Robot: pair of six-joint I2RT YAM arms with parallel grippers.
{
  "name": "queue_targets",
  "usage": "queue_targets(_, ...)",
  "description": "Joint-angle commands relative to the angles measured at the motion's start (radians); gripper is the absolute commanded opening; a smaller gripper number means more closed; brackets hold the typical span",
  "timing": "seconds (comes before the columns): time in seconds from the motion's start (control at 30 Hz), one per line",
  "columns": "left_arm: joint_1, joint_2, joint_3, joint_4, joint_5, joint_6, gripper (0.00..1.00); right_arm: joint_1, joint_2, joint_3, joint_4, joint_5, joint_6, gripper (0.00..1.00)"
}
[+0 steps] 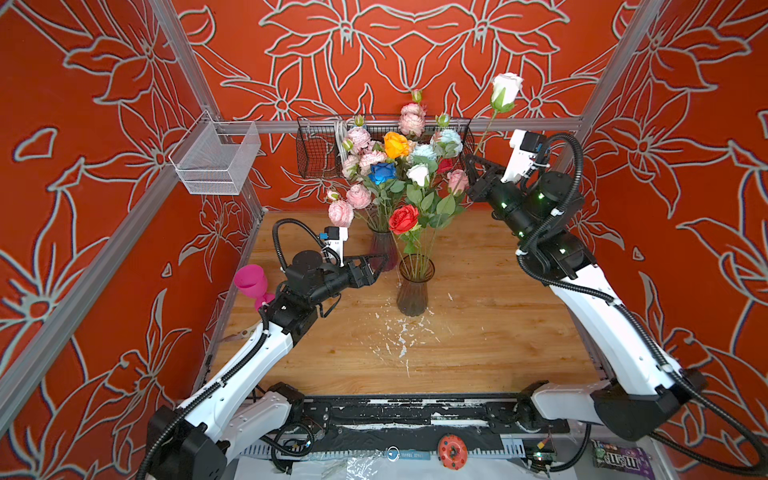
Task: Arrange the flowers into the vase
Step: 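Lower the stem into the brown vase, open right gripper while left steadies vase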
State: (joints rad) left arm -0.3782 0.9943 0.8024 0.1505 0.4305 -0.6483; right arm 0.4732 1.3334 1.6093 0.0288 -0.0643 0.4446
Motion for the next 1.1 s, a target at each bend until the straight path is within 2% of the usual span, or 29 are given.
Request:
queue_targets(0.0,-0.002,-0.042,0.018,0.005,-0.012,0.02,0.98,0.024,0.026,0.026,0.056,-0.002,-0.074,0.0)
queue_targets(0.33,-0.002,-0.06,0.016,0.0,-0.03,0.035,0.98,0.085,-0.017,-0.182,0.126,-0.036,-0.127,0.0)
queue_targets(0.47,-0.001,-0.059,0.017,-0.001,-0.031,0.03,0.98,0.128,-0.048,-0.286,0.133,-0.002,-0.165,0.0)
queue_targets(0.63,-0.001,-0.06,0.016,-0.009,-0.047,0.029,0.98,0.166,-0.077,-0.368,0.09,0.022,-0.15,0.02)
queue_targets(0.67,-0.001,-0.06,0.016,-0.011,-0.048,0.027,0.98,0.173,-0.082,-0.376,0.074,0.023,-0.151,0.05)
queue_targets(0.83,-0.002,-0.061,0.019,-0.018,-0.054,0.03,0.98,0.197,-0.1,-0.379,-0.085,0.091,-0.166,0.31)
queue_targets(0.9,-0.002,-0.062,0.018,-0.019,-0.059,0.031,0.98,0.204,-0.108,-0.374,-0.136,0.115,-0.174,0.35)
queue_targets(1.07,-0.001,-0.06,0.021,-0.03,-0.069,0.035,0.98,0.209,-0.127,-0.363,-0.234,0.151,-0.175,0.39)
